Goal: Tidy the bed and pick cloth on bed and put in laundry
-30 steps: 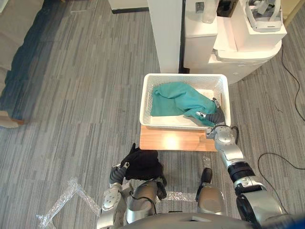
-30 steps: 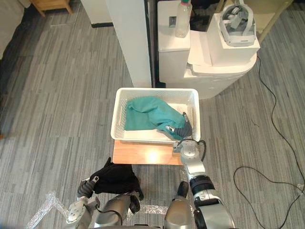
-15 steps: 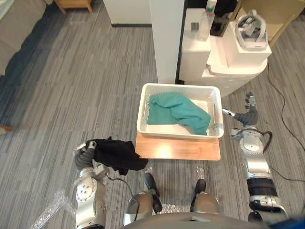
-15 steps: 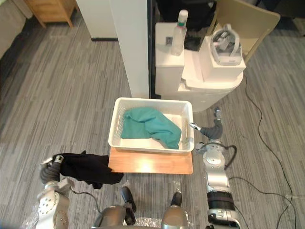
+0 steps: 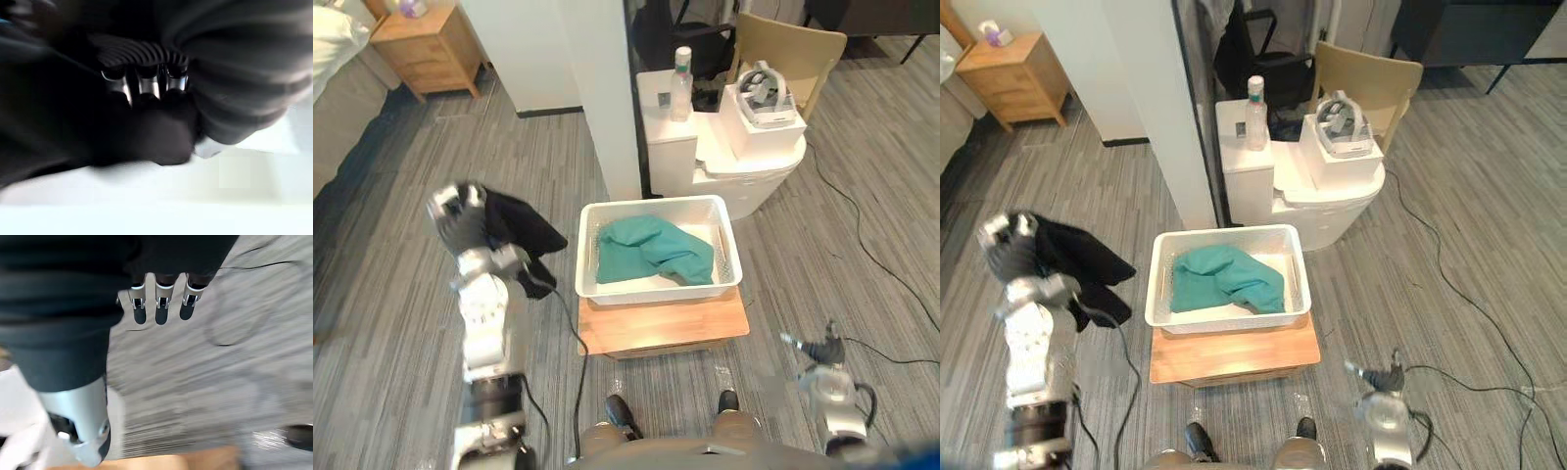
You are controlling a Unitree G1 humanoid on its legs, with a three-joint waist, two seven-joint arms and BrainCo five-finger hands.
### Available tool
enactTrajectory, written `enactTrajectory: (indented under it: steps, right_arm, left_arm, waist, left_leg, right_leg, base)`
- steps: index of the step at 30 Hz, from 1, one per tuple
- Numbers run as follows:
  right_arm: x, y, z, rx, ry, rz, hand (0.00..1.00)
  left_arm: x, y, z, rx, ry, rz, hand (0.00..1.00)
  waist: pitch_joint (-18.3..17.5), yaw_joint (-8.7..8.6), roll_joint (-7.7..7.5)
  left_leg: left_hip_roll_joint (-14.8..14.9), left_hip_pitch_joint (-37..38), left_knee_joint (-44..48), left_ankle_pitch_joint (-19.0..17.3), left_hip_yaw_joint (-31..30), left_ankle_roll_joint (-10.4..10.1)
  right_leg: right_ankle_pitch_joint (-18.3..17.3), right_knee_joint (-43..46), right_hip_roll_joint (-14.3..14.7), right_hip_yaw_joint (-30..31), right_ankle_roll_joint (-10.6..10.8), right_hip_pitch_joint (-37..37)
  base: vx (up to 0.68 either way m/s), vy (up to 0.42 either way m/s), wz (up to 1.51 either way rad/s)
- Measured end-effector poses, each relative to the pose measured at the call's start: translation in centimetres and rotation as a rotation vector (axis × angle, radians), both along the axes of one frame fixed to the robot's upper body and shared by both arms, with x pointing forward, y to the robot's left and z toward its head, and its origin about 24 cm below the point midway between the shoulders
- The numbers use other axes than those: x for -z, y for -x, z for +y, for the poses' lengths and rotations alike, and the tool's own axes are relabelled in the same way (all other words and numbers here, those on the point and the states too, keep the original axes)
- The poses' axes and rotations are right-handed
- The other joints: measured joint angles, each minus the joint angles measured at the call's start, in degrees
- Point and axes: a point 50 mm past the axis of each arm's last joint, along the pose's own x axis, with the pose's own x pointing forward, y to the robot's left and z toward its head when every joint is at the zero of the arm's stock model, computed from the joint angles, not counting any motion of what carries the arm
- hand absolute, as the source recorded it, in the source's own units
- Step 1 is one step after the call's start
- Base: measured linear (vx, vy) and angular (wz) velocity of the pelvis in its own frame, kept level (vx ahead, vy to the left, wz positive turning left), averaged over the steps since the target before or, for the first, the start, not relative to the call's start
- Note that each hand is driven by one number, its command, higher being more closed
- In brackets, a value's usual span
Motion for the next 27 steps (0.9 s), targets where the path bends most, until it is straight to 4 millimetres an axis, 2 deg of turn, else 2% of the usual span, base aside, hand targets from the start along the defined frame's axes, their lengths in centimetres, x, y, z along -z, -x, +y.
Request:
enactTrajectory:
  steps: [1,2,4,6,8,11,15,20,25,27]
  right_arm:
    - [1.1,1.6,0.3,0.008,-0.024,0.068,0.00]
    - [1.5,2.2,0.5,0.013,-0.036,0.096,0.00]
    - [2.9,4.3,1.6,0.019,-0.088,0.187,0.00]
    - [3.7,5.7,2.3,0.023,-0.126,0.252,0.00]
    - [4.1,6.5,2.7,0.011,-0.144,0.294,0.00]
    - [4.4,7.2,2.9,0.012,-0.155,0.321,0.00]
    - [4.9,8.3,3.5,0.020,-0.188,0.368,0.00]
    - [5.0,8.7,3.7,0.042,-0.206,0.380,0.00]
    - [5.1,9.0,3.7,0.069,-0.220,0.385,0.00]
    - [5.2,9.0,3.8,0.078,-0.228,0.383,0.00]
  left_arm:
    - [-0.6,-0.4,-0.7,0.027,-0.004,-0.029,1.00]
    - [-0.8,-0.6,-1.2,0.046,-0.009,-0.033,1.00]
    - [-0.8,-1.4,-3.5,0.135,-0.028,-0.028,1.00]
    - [-0.8,-2.0,-5.5,0.205,-0.021,-0.029,1.00]
    - [-1.5,-2.5,-7.2,0.257,-0.053,-0.044,1.00]
    - [-2.7,-2.9,-8.4,0.293,-0.081,-0.081,1.00]
    - [-3.9,-3.4,-10.9,0.363,-0.096,-0.122,1.00]
    - [-2.7,-3.9,-13.6,0.433,-0.119,-0.060,1.00]
    - [-0.4,-4.2,-16.6,0.503,-0.241,0.055,1.00]
    - [0.7,-4.1,-17.3,0.524,-0.284,0.095,1.00]
  waist:
    - [-0.87,-0.16,0.22]
    - [-1.10,-0.31,0.29]
    - [-1.39,-1.29,0.54]
    - [-1.41,-1.46,0.55]
    - [-1.48,-1.78,0.44]
    - [-1.53,-2.97,0.36]
    - [-2.81,-3.29,-0.14]
    - [-3.72,-3.52,-0.68]
    - [-3.70,-3.65,-0.81]
    - [-3.55,-4.11,-1.05]
  left_leg:
    - [0.12,-0.03,-0.02,0.09,0.16,-0.13]
    - [0.18,0.01,-0.02,0.13,0.29,-0.18]
    - [0.25,0.00,-0.04,0.39,0.62,-0.39]
    - [0.23,0.06,-0.05,0.50,1.02,-0.40]
    - [0.26,-0.02,-0.05,0.66,1.64,-0.38]
    - [0.21,0.10,-0.05,0.73,1.87,-0.31]
    - [0.24,0.18,-0.05,0.88,1.93,-0.25]
    - [0.15,0.32,-0.05,1.02,1.89,-0.07]
    - [0.12,0.21,-0.10,1.23,1.84,0.23]
    - [0.06,0.11,-0.11,1.24,1.88,0.24]
  right_leg:
    - [-0.08,0.00,0.13,0.20,-0.13,-0.16]
    - [-0.10,0.01,0.21,0.36,-0.17,-0.21]
    - [-0.21,0.25,0.41,0.88,-0.43,-0.61]
    - [-0.08,0.30,0.57,1.38,-0.62,-0.88]
    - [0.18,0.38,0.71,2.04,-0.88,-1.48]
    - [0.43,0.36,0.71,2.43,-0.85,-1.57]
    - [0.51,0.35,0.77,2.58,-0.86,-1.57]
    - [0.60,0.46,0.67,2.61,-0.94,-1.44]
    - [0.54,0.49,0.27,2.72,-1.11,-1.63]
    - [0.58,0.52,0.18,2.88,-1.09,-2.15]
  base:
    - [-0.03,-0.039,-0.13]
    - [-0.03,-0.026,-0.11]
    - [-0.04,-0.015,-0.09]
    - [-0.05,-0.003,-0.10]
    - [-0.05,-0.002,-0.16]
    - [-0.03,-0.001,-0.08]
    - [0.00,0.000,0.00]
    - [-0.01,0.001,0.00]
    - [-0.04,0.007,0.00]
    - [-0.06,0.014,-0.02]
